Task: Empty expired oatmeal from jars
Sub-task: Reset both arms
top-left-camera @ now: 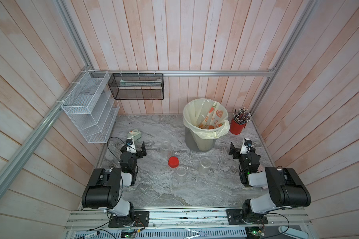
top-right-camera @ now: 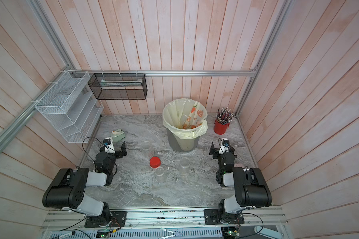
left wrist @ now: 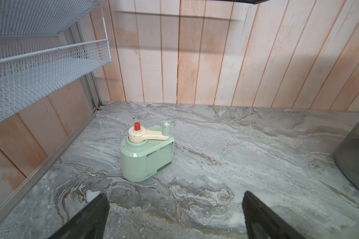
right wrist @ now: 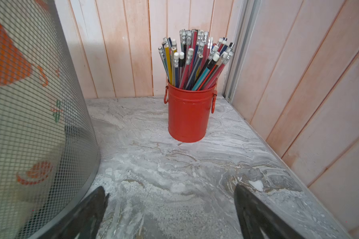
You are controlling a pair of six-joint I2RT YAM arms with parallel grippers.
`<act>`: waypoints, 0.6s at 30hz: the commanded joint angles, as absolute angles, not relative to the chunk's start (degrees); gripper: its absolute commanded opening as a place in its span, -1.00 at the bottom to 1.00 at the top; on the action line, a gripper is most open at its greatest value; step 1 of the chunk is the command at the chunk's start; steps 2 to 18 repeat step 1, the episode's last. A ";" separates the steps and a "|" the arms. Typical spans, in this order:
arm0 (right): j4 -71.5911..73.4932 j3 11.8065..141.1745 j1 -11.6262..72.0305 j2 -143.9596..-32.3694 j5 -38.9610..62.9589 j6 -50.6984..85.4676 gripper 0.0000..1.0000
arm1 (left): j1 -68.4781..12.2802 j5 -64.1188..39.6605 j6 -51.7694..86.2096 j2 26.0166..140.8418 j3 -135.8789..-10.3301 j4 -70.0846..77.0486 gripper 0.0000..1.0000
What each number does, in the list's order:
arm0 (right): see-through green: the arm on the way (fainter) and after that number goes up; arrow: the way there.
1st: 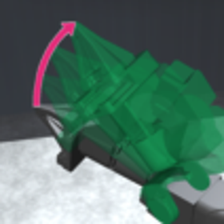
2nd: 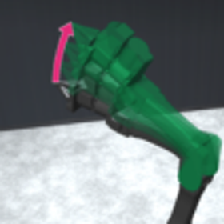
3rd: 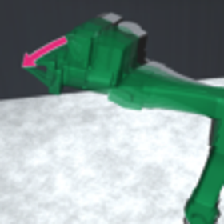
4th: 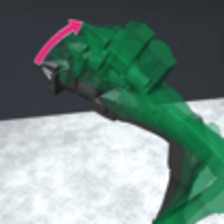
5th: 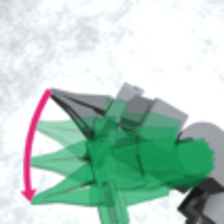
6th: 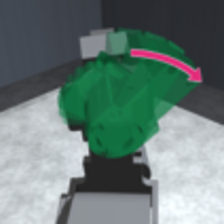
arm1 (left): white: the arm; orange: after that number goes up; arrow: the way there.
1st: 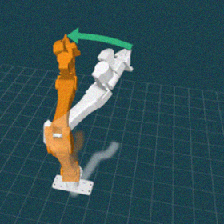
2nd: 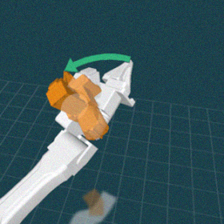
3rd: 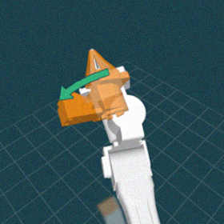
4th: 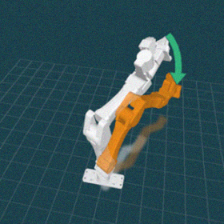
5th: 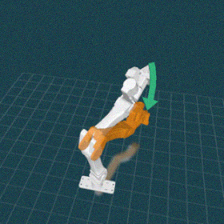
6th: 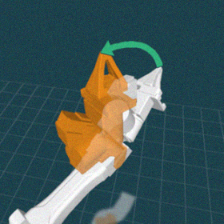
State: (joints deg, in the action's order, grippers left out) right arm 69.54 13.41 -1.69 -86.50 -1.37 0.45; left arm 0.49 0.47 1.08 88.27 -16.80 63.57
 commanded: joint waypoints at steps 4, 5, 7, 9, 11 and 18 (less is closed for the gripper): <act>67.96 14.38 -2.19 -87.01 -0.40 0.89 0.96 | 0.87 0.79 1.11 88.33 -16.79 62.84 1.00; 67.96 14.38 -2.19 -87.01 -0.40 0.89 0.96 | 0.87 0.79 1.11 88.33 -16.79 62.84 1.00; 67.96 14.38 -2.19 -87.01 -0.40 0.89 0.96 | 0.87 0.79 1.11 88.33 -16.79 62.84 1.00; 67.96 14.38 -2.19 -87.01 -0.40 0.89 0.96 | 0.87 0.79 1.11 88.33 -16.79 62.84 1.00; 67.96 14.38 -2.19 -87.01 -0.40 0.89 0.96 | 0.87 0.79 1.11 88.33 -16.79 62.84 1.00; 67.96 14.38 -2.19 -87.01 -0.40 0.89 0.96 | 0.87 0.79 1.11 88.33 -16.79 62.84 1.00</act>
